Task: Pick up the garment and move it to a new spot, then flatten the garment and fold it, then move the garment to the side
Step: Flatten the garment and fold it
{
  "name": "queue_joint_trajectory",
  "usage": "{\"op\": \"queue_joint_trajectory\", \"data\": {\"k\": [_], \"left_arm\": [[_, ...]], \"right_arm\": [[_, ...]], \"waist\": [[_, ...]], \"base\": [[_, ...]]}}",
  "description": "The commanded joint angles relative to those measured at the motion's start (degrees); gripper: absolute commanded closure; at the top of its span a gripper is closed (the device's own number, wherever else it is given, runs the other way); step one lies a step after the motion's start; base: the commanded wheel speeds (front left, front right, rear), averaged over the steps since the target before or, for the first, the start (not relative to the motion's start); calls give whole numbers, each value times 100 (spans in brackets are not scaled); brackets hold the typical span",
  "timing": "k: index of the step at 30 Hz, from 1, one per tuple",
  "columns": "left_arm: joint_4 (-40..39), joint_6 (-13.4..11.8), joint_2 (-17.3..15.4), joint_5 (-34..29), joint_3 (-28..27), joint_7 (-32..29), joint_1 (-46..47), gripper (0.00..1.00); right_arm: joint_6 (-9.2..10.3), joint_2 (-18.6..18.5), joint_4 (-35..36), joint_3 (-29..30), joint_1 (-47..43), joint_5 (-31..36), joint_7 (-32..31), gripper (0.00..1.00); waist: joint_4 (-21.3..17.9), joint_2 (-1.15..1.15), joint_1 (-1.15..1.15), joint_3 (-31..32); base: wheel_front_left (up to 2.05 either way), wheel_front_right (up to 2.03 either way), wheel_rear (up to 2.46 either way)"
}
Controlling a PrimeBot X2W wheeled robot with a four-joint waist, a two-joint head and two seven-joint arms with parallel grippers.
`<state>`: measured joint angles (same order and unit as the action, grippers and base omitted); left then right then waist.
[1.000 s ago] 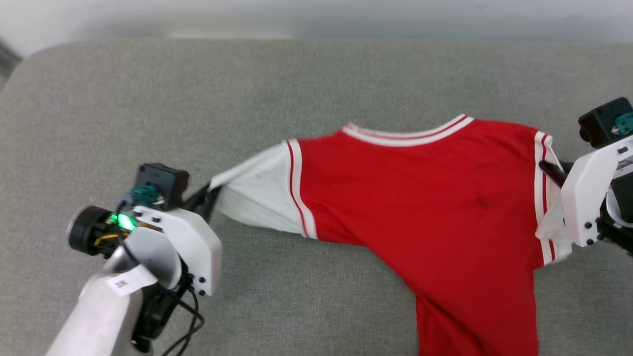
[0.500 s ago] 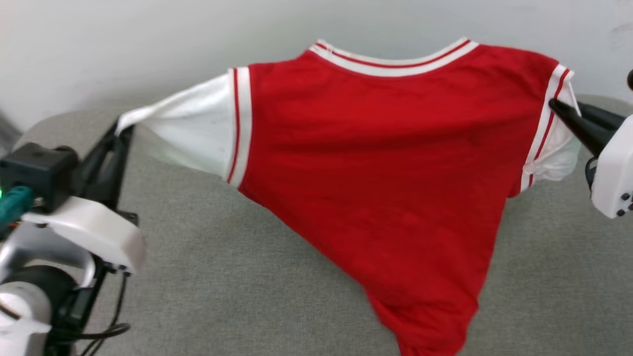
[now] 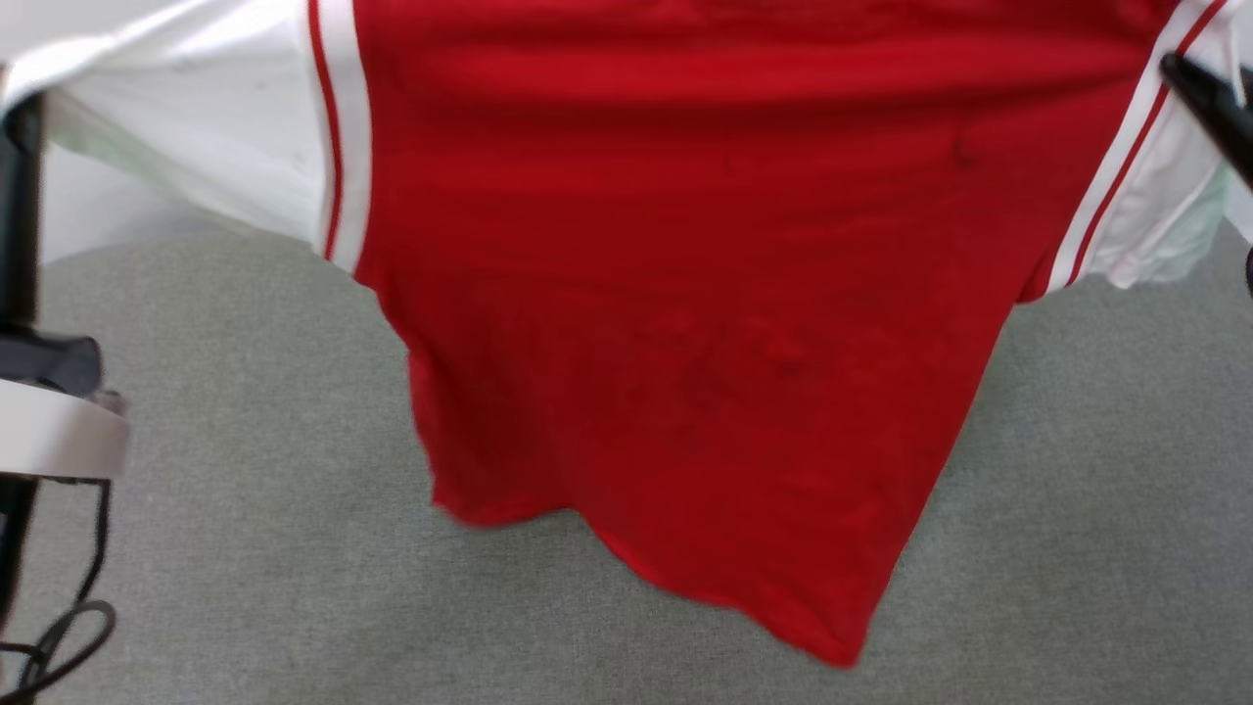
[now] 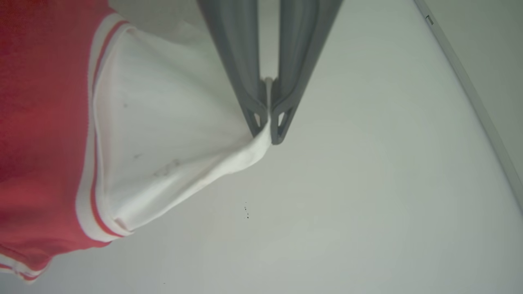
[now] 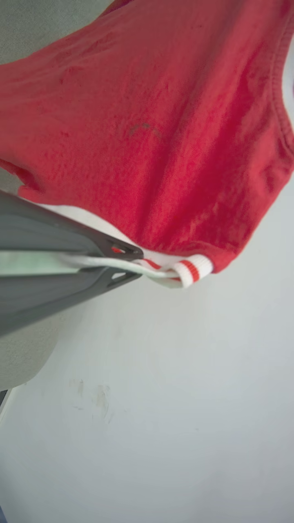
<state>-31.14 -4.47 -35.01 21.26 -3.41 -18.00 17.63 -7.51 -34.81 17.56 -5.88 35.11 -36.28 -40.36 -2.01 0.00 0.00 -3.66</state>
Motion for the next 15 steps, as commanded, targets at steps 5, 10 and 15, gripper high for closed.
{"op": "queue_joint_trajectory", "data": {"k": [5, 10, 15], "left_arm": [[-166, 45, -195, 66, -159, -47, 520, 100], [-64, 148, -388, 126, -134, -149, 1195, 100], [247, 301, -495, 272, 48, -180, 2271, 100]], "right_arm": [[4, -15, 108, 101, 460, 101, 197, 100], [5, -87, -67, 34, 1050, 164, 380, 100], [4, -181, -330, -106, 1820, 302, 548, 100]], "waist": [[-32, 0, 0, -297], [-18, 0, 0, -695], [36, 0, 0, -1291]], "base": [[0, 0, 0], [0, 0, 0], [0, 0, 0]]}}
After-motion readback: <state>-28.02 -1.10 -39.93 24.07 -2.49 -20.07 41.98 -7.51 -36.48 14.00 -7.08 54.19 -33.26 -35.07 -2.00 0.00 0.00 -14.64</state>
